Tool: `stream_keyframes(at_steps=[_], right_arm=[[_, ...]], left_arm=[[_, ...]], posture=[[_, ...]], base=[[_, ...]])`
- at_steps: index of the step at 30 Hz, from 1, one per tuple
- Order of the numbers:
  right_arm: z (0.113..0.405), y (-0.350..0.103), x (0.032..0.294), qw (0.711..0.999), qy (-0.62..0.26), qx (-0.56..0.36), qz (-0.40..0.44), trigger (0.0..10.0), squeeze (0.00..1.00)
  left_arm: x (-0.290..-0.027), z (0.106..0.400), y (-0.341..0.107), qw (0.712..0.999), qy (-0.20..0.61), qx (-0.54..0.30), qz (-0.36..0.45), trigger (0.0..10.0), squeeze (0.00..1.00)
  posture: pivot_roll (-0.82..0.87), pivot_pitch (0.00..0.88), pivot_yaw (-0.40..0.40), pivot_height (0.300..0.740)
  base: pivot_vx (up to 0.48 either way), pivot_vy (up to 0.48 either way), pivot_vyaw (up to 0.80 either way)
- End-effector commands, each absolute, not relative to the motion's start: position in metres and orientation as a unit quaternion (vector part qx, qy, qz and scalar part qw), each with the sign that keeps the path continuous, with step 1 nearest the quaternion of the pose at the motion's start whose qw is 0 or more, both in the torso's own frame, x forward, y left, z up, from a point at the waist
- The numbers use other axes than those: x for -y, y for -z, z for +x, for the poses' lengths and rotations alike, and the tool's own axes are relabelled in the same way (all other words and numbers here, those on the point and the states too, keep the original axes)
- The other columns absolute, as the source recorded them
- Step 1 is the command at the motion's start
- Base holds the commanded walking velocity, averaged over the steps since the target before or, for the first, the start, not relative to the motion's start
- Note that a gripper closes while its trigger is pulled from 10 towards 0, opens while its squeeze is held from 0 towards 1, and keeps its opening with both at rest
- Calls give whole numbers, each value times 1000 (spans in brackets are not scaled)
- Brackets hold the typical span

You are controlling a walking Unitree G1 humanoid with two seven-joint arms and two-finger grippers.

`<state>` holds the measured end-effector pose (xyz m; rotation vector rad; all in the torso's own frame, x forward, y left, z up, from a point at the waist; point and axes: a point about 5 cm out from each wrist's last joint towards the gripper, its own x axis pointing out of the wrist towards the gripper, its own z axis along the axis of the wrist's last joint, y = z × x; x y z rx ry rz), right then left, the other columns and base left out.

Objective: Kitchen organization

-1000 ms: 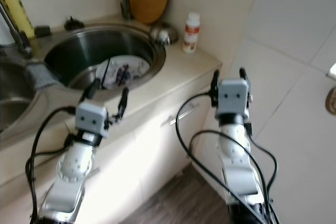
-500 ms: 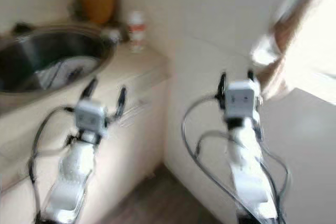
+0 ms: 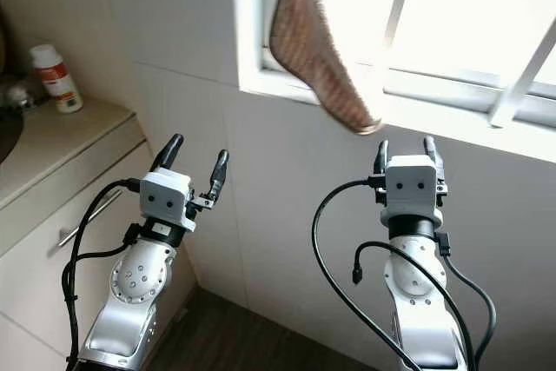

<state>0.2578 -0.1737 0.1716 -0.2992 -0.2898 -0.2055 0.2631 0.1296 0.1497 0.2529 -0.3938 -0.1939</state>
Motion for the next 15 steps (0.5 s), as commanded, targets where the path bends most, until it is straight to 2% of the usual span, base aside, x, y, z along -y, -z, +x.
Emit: stream_keyframes(at_steps=[1,5,14,15], right_arm=[[255,-178,171,970,100,156,-155,10000,0],[256,-178,172,967,105,158,-169,10000,0],[258,-179,168,968,100,160,-168,10000,0],[258,-179,168,966,101,162,-176,10000,0]], left_arm=[[-132,264,-151,968,95,194,126,10000,0],[-131,264,-151,968,96,194,124,10000,0],[-130,264,-151,966,97,200,132,10000,0],[-130,264,-151,966,97,200,132,10000,0]], posture=[[66,0,-31,740],[67,0,-31,740],[69,0,-36,740],[68,0,-36,740]], base=[[0,0,-769],[0,480,-763],[0,0,-731],[0,0,0]])
